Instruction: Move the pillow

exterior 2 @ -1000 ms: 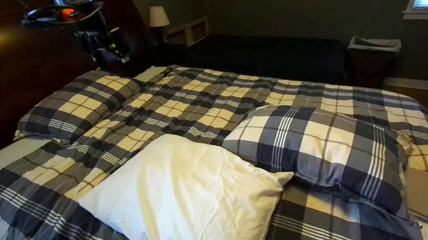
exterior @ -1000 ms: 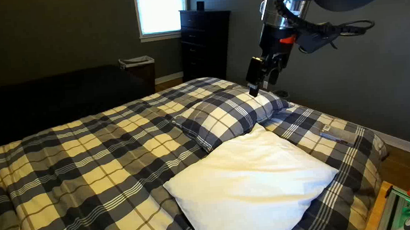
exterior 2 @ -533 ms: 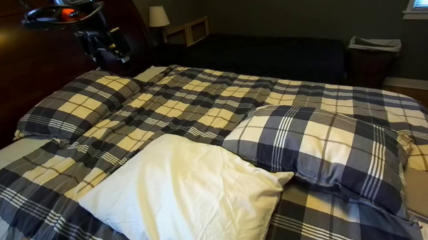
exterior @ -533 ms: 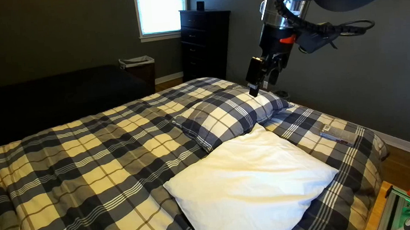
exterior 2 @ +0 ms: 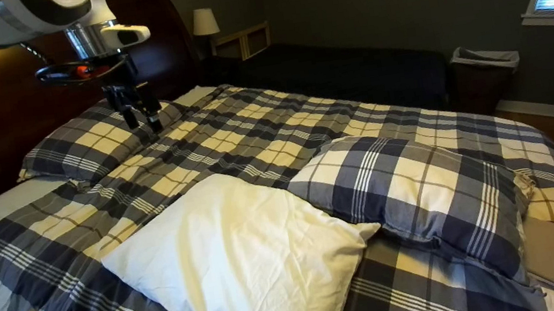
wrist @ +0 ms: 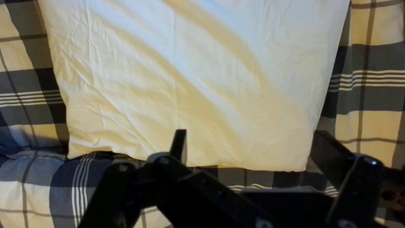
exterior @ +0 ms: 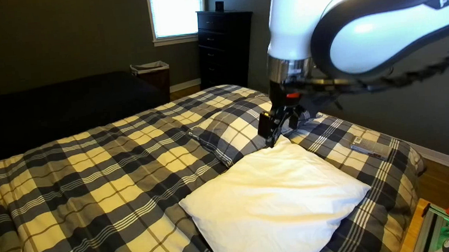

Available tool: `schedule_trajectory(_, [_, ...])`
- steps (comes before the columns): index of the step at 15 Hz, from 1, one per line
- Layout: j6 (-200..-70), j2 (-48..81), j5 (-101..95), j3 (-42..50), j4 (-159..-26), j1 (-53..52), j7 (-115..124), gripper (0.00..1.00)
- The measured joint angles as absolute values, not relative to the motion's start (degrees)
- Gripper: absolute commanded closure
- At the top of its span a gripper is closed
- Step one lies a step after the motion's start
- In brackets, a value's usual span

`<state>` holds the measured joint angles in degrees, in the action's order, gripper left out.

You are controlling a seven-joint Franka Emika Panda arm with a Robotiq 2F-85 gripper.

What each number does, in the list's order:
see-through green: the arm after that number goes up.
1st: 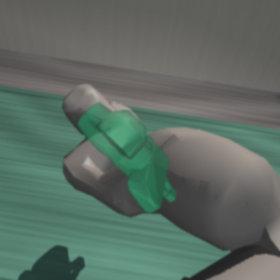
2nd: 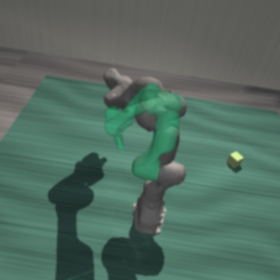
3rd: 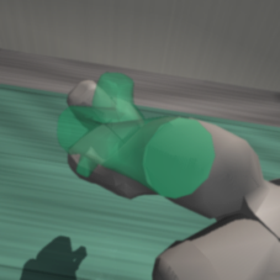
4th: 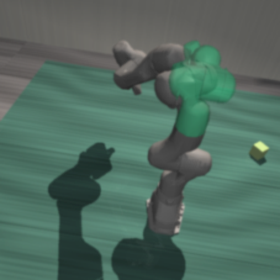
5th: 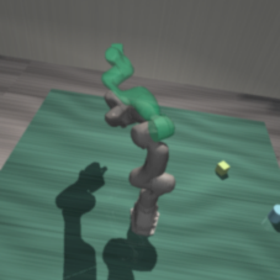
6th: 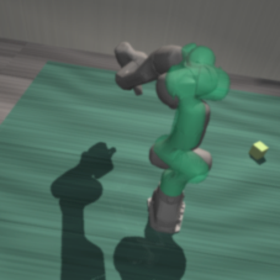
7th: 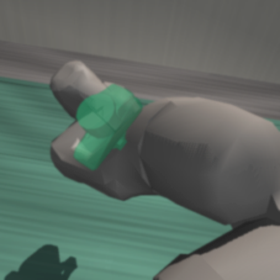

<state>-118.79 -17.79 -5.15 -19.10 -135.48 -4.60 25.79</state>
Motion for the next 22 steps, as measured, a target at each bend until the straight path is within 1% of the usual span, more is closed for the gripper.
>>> schedule_trajectory(5, [-126.2,-9.4,-15.5,-23.7,-138.5,-6.5,38.8,0.00])
schedule_trajectory(9, [-129.2,-1.0,-26.9,-24.2,-138.1,-8.9,50.5,0.00])
schedule_trajectory(14, [-129.2,11.4,-36.9,-20.2,-132.6,-14.1,59.9,0.00])
schedule_trajectory(22, [-129.2,29.6,-38.8,-12.6,-117.8,-23.1,61.6,0.00])
